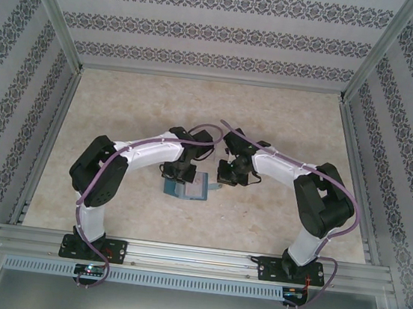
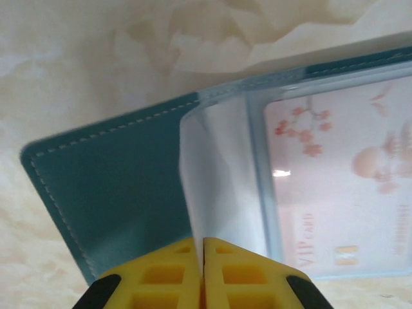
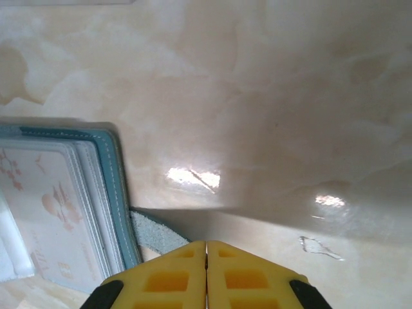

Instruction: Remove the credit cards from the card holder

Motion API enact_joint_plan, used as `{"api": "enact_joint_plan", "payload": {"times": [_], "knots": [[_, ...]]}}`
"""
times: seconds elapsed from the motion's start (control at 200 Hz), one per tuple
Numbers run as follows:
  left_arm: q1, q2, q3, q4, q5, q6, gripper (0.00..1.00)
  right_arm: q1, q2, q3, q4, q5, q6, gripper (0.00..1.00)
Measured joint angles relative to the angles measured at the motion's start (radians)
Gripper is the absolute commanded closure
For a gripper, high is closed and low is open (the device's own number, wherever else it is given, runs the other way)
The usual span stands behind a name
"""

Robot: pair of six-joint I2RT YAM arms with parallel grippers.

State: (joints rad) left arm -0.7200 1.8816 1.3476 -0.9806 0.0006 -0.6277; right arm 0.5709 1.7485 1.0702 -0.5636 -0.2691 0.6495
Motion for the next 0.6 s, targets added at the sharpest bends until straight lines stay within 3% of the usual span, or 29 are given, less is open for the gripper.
{"api": "enact_joint_plan", "payload": {"times": [0.6], "knots": [[0.002,0.015,-0.063,0.000,-0.058,0.007,0.68,-0.006,-0.003,0.000,-0.012,0.000,-0.002,0.92]]}}
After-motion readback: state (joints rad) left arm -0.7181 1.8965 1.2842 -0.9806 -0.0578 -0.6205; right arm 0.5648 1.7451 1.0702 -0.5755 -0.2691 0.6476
